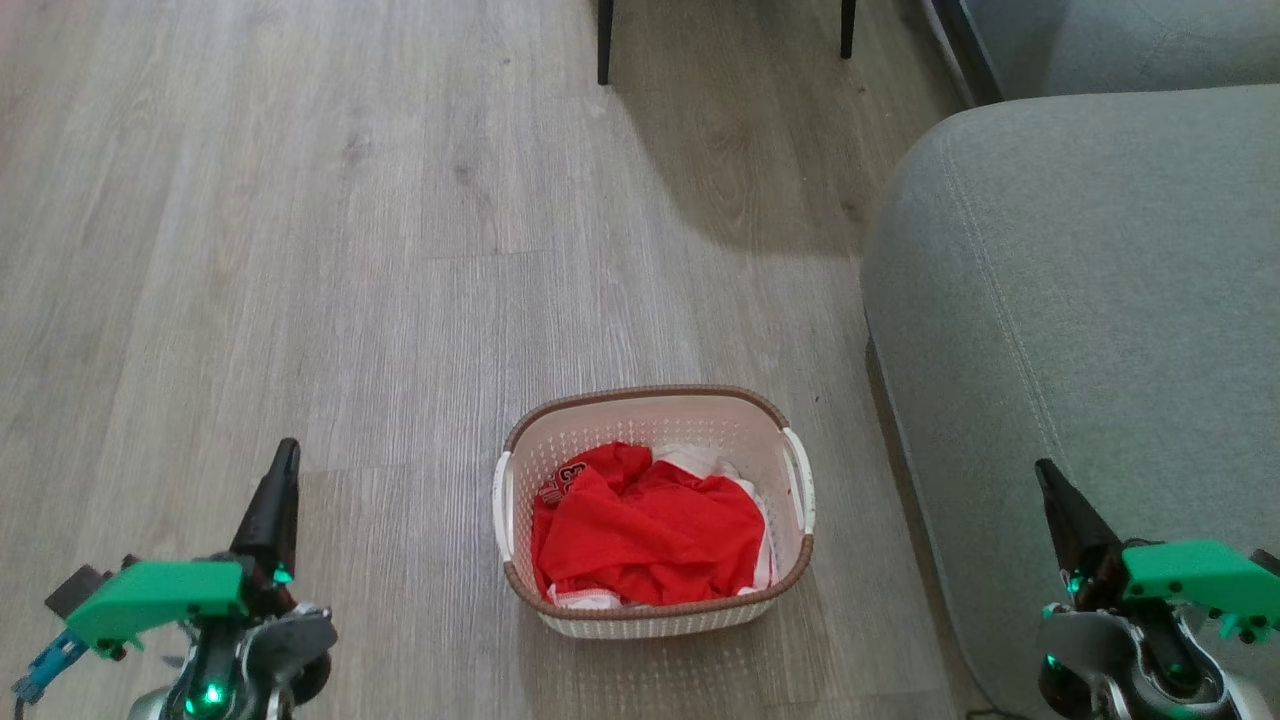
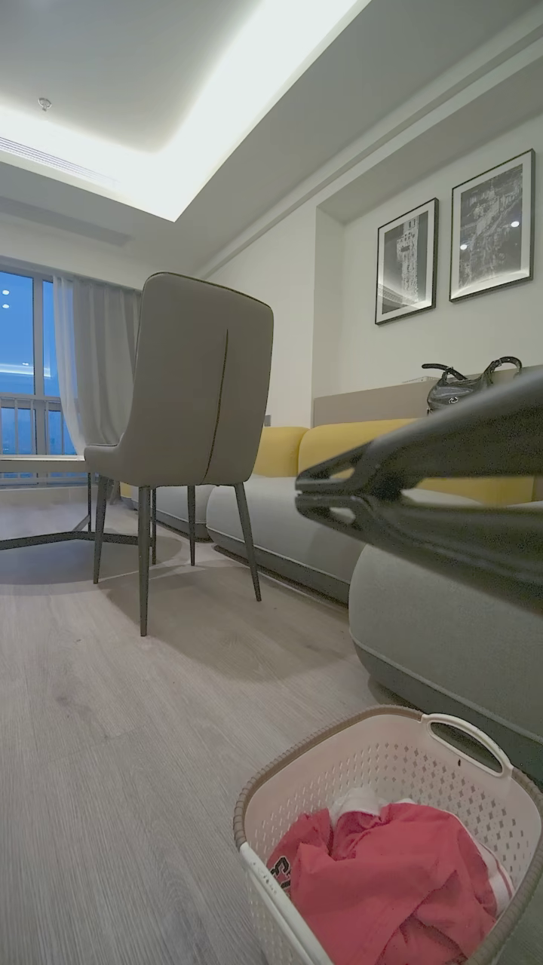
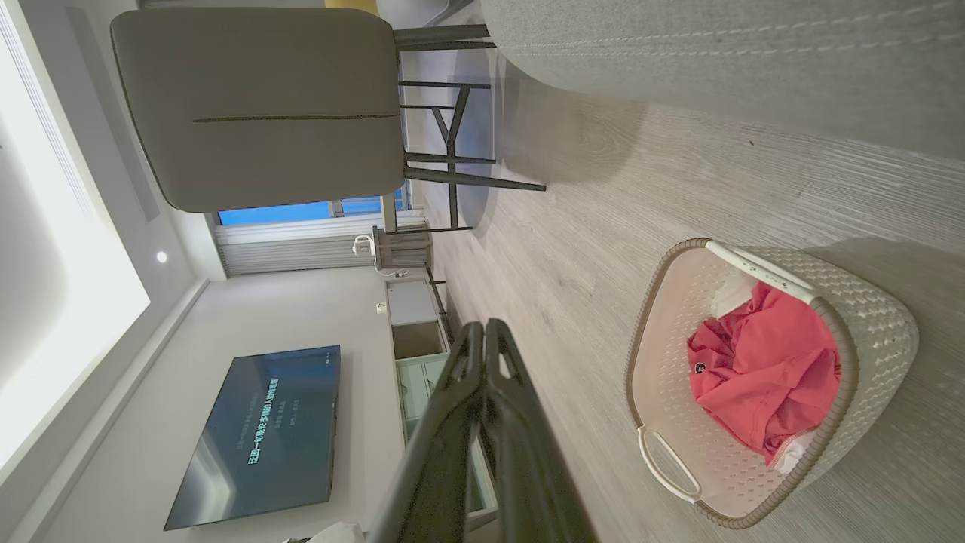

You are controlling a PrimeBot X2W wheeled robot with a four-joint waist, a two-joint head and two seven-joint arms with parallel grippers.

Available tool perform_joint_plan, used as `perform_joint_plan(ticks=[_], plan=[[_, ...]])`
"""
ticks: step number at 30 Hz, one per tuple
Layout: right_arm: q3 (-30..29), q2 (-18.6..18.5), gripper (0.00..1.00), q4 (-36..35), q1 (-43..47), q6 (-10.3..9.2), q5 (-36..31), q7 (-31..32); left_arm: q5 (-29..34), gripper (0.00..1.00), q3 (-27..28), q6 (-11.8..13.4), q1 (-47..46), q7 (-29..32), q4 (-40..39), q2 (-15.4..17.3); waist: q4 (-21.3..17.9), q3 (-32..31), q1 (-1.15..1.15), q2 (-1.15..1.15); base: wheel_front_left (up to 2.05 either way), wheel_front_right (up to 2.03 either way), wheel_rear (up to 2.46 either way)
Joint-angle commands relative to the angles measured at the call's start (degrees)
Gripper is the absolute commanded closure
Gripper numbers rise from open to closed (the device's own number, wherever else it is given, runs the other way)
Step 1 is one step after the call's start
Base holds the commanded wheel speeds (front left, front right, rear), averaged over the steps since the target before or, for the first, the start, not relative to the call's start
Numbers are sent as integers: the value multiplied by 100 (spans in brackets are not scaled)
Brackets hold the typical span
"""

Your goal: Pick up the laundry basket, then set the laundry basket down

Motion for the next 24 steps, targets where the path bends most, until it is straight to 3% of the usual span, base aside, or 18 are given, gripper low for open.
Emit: perform_joint_plan(ticks=[1, 24], plan=[[86, -77, 100, -185, -269, -9, 23, 35, -20, 100, 188, -38, -269, 38, -172, 22, 0, 0, 0, -1, 0, 0, 0], [42, -46, 100, -182, -273, -9, -14, 70, -3, 100, 208, -38, -271, 54, -171, 8, 0, -1, 0, -1, 0, 0, 0]])
